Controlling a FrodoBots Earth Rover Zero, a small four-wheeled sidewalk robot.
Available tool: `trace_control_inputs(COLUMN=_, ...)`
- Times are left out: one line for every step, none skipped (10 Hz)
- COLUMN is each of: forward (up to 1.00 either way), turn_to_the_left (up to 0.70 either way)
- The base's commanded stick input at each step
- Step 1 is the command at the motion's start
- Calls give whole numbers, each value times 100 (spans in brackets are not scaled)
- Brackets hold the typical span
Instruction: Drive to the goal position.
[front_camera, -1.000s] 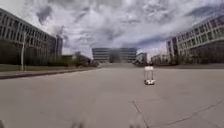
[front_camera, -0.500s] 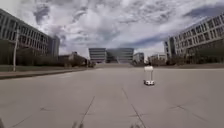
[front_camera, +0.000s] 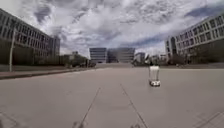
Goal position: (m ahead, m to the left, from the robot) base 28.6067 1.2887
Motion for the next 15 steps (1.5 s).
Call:
trace_control_inputs(forward=100, turn_to_the_left=0)
trace_control_inputs(forward=100, turn_to_the_left=0)
trace_control_inputs(forward=100, turn_to_the_left=0)
trace_control_inputs(forward=100, turn_to_the_left=0)
trace_control_inputs(forward=100, turn_to_the_left=0)
trace_control_inputs(forward=100, turn_to_the_left=0)
trace_control_inputs(forward=100, turn_to_the_left=0)
trace_control_inputs(forward=100, turn_to_the_left=0)
trace_control_inputs(forward=100, turn_to_the_left=0)
trace_control_inputs(forward=100, turn_to_the_left=0)
trace_control_inputs(forward=100, turn_to_the_left=0)
trace_control_inputs(forward=100, turn_to_the_left=0)
trace_control_inputs(forward=100, turn_to_the_left=0)
trace_control_inputs(forward=100, turn_to_the_left=0)
trace_control_inputs(forward=100, turn_to_the_left=0)
